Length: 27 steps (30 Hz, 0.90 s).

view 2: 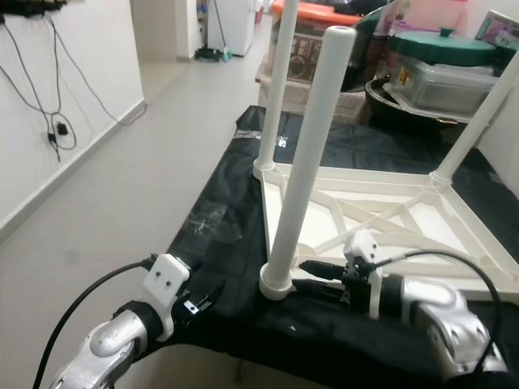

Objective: Building children table

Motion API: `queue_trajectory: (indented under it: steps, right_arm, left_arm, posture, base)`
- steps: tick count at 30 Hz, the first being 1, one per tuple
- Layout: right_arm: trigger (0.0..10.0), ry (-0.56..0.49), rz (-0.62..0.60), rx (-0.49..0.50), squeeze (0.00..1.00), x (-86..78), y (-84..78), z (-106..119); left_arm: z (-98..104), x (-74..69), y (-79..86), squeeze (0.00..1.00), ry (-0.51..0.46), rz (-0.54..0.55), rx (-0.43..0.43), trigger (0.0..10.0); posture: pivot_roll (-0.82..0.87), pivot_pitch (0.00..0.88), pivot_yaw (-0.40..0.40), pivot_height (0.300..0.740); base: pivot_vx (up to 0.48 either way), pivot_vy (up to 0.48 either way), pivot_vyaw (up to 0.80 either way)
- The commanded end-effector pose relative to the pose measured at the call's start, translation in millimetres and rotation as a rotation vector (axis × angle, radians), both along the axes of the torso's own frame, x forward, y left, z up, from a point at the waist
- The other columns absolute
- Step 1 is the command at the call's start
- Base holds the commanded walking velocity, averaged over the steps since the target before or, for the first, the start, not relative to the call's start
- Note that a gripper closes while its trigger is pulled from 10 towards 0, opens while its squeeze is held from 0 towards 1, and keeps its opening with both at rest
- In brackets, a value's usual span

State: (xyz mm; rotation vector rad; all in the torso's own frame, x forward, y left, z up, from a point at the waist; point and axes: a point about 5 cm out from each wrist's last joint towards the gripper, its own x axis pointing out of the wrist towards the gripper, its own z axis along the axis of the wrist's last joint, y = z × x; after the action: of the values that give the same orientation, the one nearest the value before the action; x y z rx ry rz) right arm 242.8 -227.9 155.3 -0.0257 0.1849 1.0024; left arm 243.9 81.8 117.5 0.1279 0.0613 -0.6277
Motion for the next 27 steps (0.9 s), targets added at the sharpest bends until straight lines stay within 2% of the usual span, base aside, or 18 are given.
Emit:
queue_trajectory:
  steps: [1,2,3,4,5,7,8,9,10,11,14,15,17,18,19,22,24,27]
  right_arm:
    - [10.0,-0.004,-0.003,0.032,0.00,-2.1,4.5,3.6]
    - [10.0,-0.002,0.016,0.079,0.00,-9.4,14.5,3.6]
    - [10.0,-0.002,0.016,0.079,0.00,-9.4,14.5,3.6]
    - [10.0,-0.005,0.029,0.133,0.00,-15.8,25.1,6.3]
    - [10.0,-0.005,0.029,0.133,0.00,-15.8,25.1,6.3]
    - [10.0,-0.021,0.077,0.252,0.00,-29.0,51.1,18.8]
    - [10.0,-0.021,0.077,0.252,0.00,-29.0,51.1,18.8]
    - [10.0,-0.043,0.065,0.300,0.00,-30.4,63.8,26.0]
    - [10.0,-0.043,0.065,0.300,0.00,-30.4,63.8,26.0]
    - [10.0,-0.052,0.046,0.331,0.00,-31.8,71.5,31.5]
    - [10.0,-0.085,-0.037,0.375,0.00,-23.8,85.1,38.8]
    - [10.0,-0.085,-0.037,0.375,0.00,-23.8,85.1,38.8]
    - [10.0,-0.120,-0.126,0.430,0.00,-11.6,106.5,47.3]
    - [10.0,-0.120,-0.126,0.430,0.00,-11.6,106.5,47.3]
    - [10.0,-0.131,-0.157,0.445,0.00,-8.2,115.0,50.6]
    - [10.0,-0.141,-0.203,0.452,0.00,-3.8,121.8,53.3]
    - [10.0,-0.173,-0.403,0.450,0.00,12.7,126.6,58.9]
    - [10.0,-0.180,-0.477,0.450,0.00,17.9,126.8,61.1]
  left_arm:
    - [-2.6,1.2,0.5,0.00,0.005,0.004,-0.001,10.0]
    - [-3.1,3.7,1.5,0.00,0.005,0.008,-0.001,10.0]
    - [-3.1,3.7,1.5,0.00,0.005,0.008,-0.001,10.0]
    - [-3.4,6.5,2.4,0.00,0.002,0.012,-0.001,10.0]
    - [-3.4,6.5,2.4,0.00,0.002,0.012,-0.001,10.0]
    - [-3.9,11.2,3.2,0.00,-0.006,0.013,-0.001,10.0]
    - [-3.9,11.2,3.2,0.00,-0.006,0.013,-0.001,10.0]
    - [-4.2,12.4,3.3,0.00,-0.009,0.012,0.000,10.0]
    - [-4.2,12.4,3.3,0.00,-0.009,0.012,0.000,10.0]
    - [-4.6,13.3,3.4,0.00,-0.013,0.011,0.000,10.0]
    - [-5.0,14.3,3.4,0.00,-0.018,0.009,0.000,10.0]
    - [-5.0,14.3,3.4,0.00,-0.018,0.009,0.000,10.0]
    - [-5.5,14.8,3.6,0.00,-0.021,0.007,0.000,10.0]
    - [-5.5,14.8,3.6,0.00,-0.021,0.007,0.000,10.0]
    - [-5.8,14.9,3.7,0.00,-0.022,0.007,0.000,10.0]
    - [-6.3,15.2,3.5,0.00,-0.023,0.006,0.000,10.0]
    - [-6.7,15.0,2.2,0.00,-0.026,0.002,-0.001,10.0]
    - [-6.9,14.9,1.7,0.00,-0.027,0.000,-0.001,10.0]
  posture:
    - [0.09,0.000,-0.074,0.740]
    - [0.09,0.000,-0.070,0.740]
    - [0.09,0.000,-0.070,0.740]
    - [0.09,0.000,-0.064,0.740]
    - [0.09,0.000,-0.064,0.740]
    - [0.09,0.000,-0.059,0.740]
    - [0.09,0.000,-0.059,0.740]
    - [0.09,0.000,-0.053,0.740]
    - [0.09,0.000,-0.053,0.740]
    - [0.09,0.000,-0.053,0.740]
    - [0.09,0.000,-0.054,0.740]
    - [0.09,0.000,-0.054,0.740]
    - [0.09,0.000,-0.055,0.740]
    - [0.09,0.000,-0.055,0.740]
    - [0.09,0.000,-0.054,0.740]
    - [0.09,0.000,-0.054,0.740]
    - [0.10,0.000,-0.057,0.740]
    - [0.10,0.000,-0.057,0.740]
  base:
    - [0.000,0.000,0.00]
    - [0.000,0.000,0.00]
    - [0.000,0.000,0.00]
    - [0.000,0.000,0.00]
    - [0.000,0.000,0.00]
    - [0.000,0.000,0.00]
    - [0.000,0.000,0.00]
    - [0.000,0.000,0.00]
    - [0.000,0.000,0.00]
    - [0.000,0.000,0.00]
    - [0.000,0.000,0.00]
    - [0.000,0.000,0.00]
    - [0.000,0.000,0.00]
    - [0.000,0.000,0.00]
    - [0.000,0.000,0.00]
    - [0.000,0.000,0.00]
    - [0.000,0.000,0.00]
    - [0.000,0.000,0.00]
